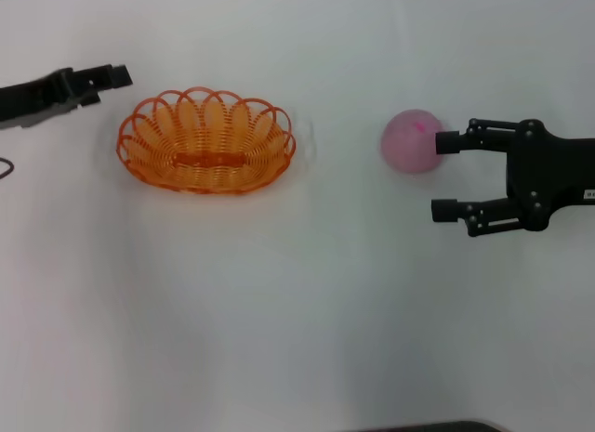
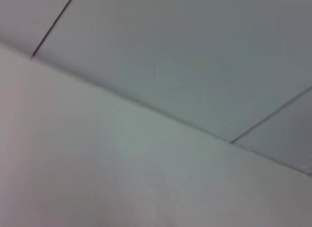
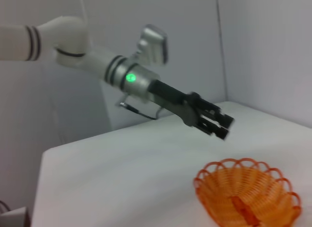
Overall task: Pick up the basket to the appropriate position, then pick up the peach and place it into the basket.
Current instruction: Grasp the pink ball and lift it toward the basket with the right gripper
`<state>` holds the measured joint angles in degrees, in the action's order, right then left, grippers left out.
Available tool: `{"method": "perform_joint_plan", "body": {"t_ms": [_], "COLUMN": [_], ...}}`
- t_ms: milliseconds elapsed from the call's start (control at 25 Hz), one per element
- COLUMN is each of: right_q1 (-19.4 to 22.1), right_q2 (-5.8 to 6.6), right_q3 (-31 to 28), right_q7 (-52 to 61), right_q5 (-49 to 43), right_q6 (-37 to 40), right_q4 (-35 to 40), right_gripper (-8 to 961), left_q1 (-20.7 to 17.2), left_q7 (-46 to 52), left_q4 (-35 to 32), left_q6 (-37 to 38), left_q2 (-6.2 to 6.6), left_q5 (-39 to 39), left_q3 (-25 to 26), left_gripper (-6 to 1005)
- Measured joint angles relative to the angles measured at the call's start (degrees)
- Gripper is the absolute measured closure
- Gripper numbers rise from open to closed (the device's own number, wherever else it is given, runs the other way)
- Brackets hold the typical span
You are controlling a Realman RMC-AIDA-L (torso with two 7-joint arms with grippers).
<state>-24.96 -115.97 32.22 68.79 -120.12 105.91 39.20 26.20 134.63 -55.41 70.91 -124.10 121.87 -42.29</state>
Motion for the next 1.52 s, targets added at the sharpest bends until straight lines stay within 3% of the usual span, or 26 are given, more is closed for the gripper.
{"method": "perform_joint_plan", "body": {"t_ms": [400,440,800,1520], "right_q1": [-0.54,-0.62,-0.89,-2.57], "right_q2": [-1.07,-1.25,-3.28,-3.29], "right_q3": [-5.21,-5.63,-9.38,-9.79], "right_q7": [2.46,2.71,4.37,7.66], "right_q5": [0.07,0.07,0.28,1.63], "right_q6": [-1.94,-1.99,-2.34,-4.59], "right_q4": [-2.18,-2.52,-3.04,-4.93], "right_gripper": [36,36,37,36], "left_q1": [-1.0,-1.69,-3.73,-5.65], "left_q7": [-22.51,-29.6,-49.23,-56.62], "left_q4": [0.51,0.5,0.94,0.99], "left_q6": [7.71,11.83,18.39,24.48], "left_q2": [0.36,0.36,0.2,1.05], "left_q5": [-6.06,-8.4,-10.2,-0.23], "left_q3": [5.74,7.24,8.24,9.38], "left_gripper": [328,328,327,327]}}
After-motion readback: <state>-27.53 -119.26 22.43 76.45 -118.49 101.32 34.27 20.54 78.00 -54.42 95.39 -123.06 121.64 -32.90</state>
